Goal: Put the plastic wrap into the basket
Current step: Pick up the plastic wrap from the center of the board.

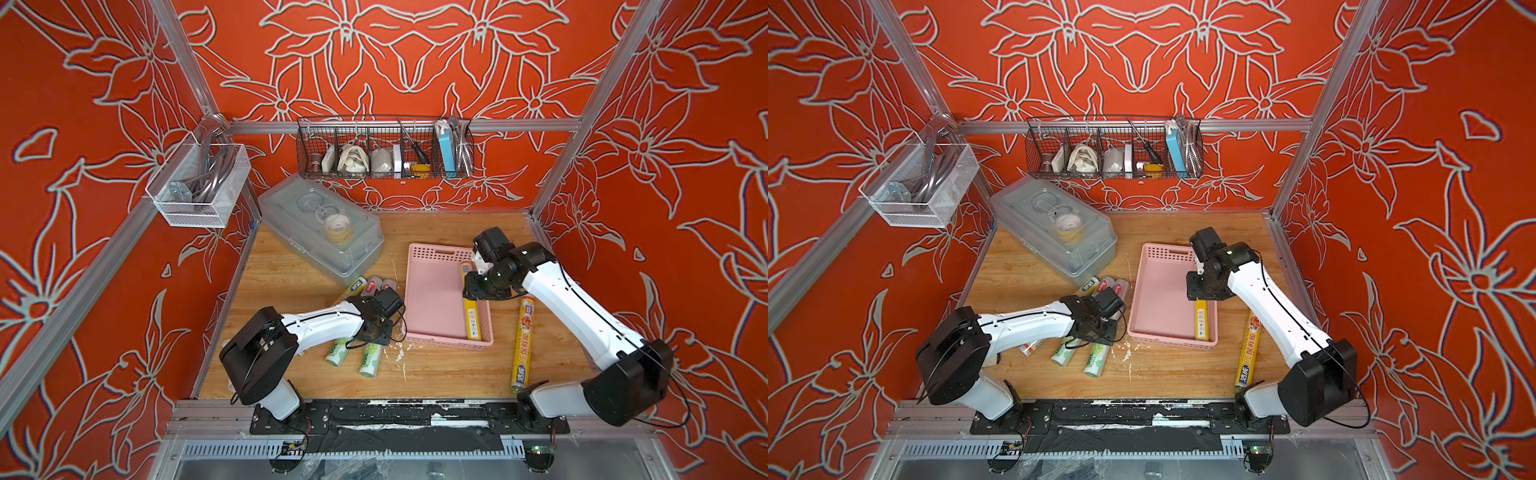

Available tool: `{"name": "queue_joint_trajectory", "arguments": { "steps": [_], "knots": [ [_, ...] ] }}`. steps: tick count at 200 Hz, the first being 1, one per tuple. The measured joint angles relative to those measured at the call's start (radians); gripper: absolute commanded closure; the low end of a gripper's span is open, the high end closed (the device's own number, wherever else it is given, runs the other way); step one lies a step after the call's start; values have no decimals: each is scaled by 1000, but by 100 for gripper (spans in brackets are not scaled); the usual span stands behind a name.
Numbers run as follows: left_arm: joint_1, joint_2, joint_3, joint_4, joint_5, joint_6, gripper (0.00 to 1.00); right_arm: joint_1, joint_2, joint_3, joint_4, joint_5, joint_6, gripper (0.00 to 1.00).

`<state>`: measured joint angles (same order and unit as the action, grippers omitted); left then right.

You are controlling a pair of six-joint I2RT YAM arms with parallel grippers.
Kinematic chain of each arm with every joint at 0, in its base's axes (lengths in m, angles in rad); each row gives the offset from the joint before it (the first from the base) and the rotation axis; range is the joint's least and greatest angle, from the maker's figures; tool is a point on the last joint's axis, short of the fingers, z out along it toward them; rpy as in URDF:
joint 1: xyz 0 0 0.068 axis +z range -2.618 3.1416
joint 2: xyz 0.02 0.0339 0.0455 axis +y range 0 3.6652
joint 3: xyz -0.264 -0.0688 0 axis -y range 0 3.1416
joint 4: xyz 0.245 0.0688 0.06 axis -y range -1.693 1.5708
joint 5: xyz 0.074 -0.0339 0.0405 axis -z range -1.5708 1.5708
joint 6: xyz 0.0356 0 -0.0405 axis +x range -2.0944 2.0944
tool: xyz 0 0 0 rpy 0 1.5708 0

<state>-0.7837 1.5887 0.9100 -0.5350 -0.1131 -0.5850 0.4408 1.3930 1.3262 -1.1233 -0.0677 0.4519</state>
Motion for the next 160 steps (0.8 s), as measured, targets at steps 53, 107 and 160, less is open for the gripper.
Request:
{"name": "queue_joint_trajectory", "arguments": {
  "steps": [53, 107, 160],
  "knots": [
    [2, 65, 51, 18, -43, -3, 37, 0, 0, 0, -1, 8, 0, 47],
    [20, 121, 97, 22, -67, 8, 35, -2, 0, 0, -5, 14, 0, 47],
    [45, 137, 122, 31, -64, 32, 55, -3, 0, 0, -10, 15, -1, 47]
  ]
}}
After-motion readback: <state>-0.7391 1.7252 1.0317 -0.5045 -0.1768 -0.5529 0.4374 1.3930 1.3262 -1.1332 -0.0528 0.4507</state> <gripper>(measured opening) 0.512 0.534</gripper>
